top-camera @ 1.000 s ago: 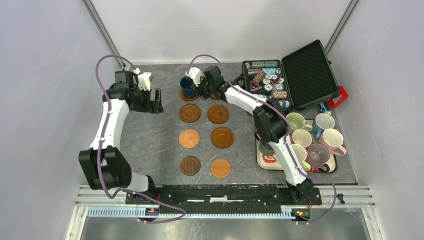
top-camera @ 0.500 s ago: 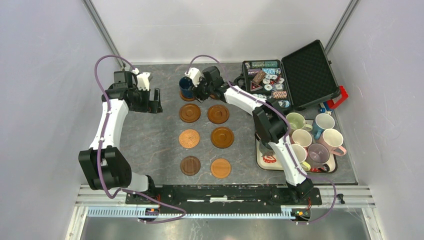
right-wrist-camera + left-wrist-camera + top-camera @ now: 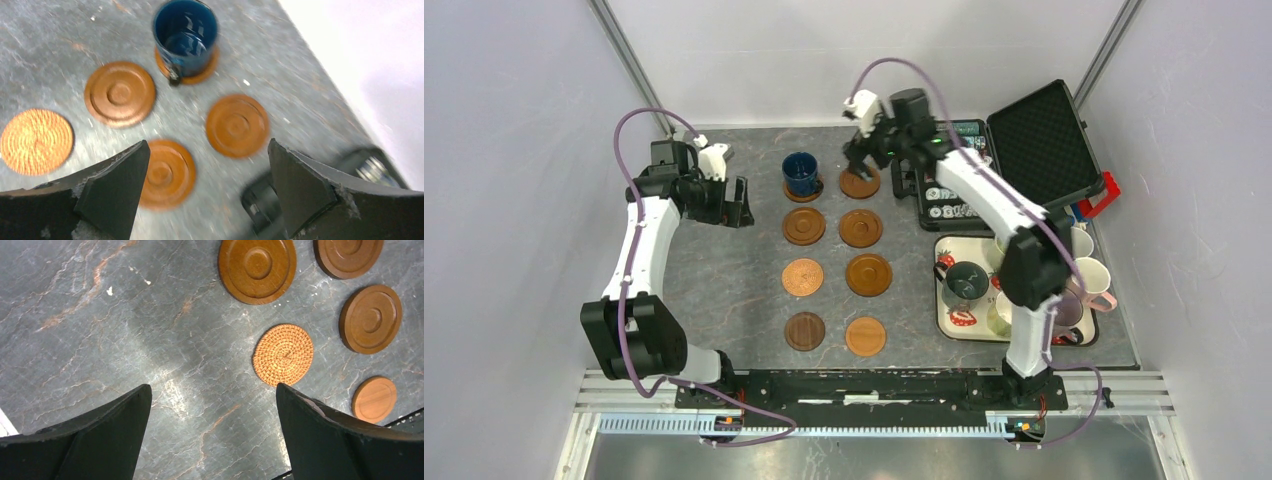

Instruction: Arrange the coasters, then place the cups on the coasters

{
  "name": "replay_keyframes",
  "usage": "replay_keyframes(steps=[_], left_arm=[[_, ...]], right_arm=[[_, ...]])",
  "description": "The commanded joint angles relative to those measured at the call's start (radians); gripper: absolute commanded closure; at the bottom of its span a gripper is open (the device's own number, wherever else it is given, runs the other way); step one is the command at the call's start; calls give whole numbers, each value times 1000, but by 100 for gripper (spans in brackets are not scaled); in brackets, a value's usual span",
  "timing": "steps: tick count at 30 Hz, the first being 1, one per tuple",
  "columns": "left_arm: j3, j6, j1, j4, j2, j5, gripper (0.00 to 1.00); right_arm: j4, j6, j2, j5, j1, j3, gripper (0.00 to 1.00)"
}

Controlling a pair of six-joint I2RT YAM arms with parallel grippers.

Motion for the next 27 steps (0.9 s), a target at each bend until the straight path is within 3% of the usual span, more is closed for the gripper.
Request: replay_keyframes(steps=[1,7,12,17,21,27], left_arm=[[35,92,1,-10,-20,83,0],[35,82,-12,-10,0,153,0],[35,80,-34,-10,17,165,0],[36,88,-52,-10,21,168,0],[44,93,-60,-10,26,171,0],[63,100,-72,-10,38,168,0]], right_arm=[[-193,-116,-250,-41,-122,-119,4],[-437,-261,-474,-46,-368,-300,6],[-543,-378,-599,-33,-541,-444,10],[-686,-586,-600,-24,-733,-450,25],[-777,-800,-565,13,-817,-403,38],[-873,-1125,-505,2,-881,-381,44]])
